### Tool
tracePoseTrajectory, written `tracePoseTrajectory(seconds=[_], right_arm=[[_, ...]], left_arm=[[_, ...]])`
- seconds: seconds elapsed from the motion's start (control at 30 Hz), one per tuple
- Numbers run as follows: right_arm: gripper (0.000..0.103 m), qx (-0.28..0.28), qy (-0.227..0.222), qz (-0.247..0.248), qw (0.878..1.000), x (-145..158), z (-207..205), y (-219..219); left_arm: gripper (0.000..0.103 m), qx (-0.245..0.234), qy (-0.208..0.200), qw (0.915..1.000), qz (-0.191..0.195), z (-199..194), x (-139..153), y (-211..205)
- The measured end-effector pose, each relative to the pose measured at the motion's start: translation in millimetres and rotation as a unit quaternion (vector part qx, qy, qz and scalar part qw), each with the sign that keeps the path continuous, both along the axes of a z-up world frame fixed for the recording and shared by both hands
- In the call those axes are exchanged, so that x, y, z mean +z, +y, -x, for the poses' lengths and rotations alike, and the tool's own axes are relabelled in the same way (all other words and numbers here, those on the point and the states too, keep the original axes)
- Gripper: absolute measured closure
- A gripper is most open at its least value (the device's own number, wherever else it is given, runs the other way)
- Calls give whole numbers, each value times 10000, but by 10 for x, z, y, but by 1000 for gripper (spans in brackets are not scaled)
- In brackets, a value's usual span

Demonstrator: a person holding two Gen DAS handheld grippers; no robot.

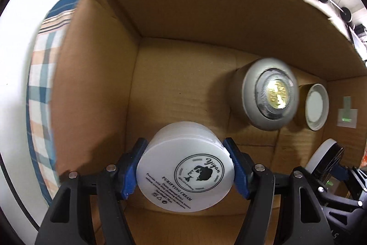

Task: Organize rigid objects
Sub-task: 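Carry the cream jar and black tin into the box and lower them, then open both grippers and lift them out of the box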

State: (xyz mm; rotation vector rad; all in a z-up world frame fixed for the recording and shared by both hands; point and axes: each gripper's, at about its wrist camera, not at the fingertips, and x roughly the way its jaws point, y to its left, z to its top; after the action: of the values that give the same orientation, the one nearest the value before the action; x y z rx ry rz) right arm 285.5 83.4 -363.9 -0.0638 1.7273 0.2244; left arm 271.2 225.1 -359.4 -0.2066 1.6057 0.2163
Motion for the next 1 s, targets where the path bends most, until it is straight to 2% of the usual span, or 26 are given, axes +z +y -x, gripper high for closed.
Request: tracePoseTrajectory(seconds=[0.3,0.63,0.87,1.0], right_arm=[[26,-108,191,215,9995,-306,-21,-20],[25,-153,304,341,9988,-469,-114,10],[22,-170,386,209,9989,-473,-190,10],[20,-137,341,151,9992,-358,-244,7]], left_arm=[[38,-76,222,9997,18,-95,-304,-30],[37,-117,249,9996,21,-92,-282,-190],[37,96,495,9977,447,-35,-275,-102],[36,68,482,9976,483,33,-162,-136]])
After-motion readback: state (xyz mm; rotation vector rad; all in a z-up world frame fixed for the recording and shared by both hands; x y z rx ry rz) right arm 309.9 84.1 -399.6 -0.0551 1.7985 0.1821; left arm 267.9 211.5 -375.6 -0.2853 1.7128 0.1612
